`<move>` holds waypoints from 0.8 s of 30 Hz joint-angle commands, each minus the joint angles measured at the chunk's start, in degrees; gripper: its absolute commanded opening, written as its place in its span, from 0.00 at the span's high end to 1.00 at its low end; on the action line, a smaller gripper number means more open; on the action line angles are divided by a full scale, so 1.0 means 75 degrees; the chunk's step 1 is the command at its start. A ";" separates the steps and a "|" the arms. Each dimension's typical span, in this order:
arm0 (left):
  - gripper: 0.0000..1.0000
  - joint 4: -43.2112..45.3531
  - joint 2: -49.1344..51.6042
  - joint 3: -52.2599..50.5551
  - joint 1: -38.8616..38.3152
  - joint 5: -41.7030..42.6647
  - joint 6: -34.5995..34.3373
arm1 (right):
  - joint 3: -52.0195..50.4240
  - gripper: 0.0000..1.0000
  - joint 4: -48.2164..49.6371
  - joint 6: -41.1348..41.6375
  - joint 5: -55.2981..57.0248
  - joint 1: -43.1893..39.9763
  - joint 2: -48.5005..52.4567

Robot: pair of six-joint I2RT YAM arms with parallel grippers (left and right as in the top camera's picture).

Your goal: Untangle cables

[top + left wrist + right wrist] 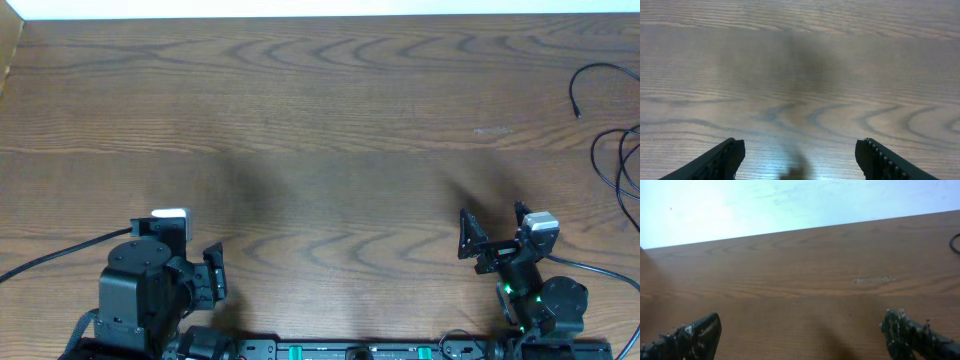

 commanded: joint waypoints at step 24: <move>0.23 0.4578 -0.0003 -0.3509 0.0032 -0.0035 -0.1413 | -0.0029 0.01 -0.0017 0.0079 0.0050 -0.0041 -0.0052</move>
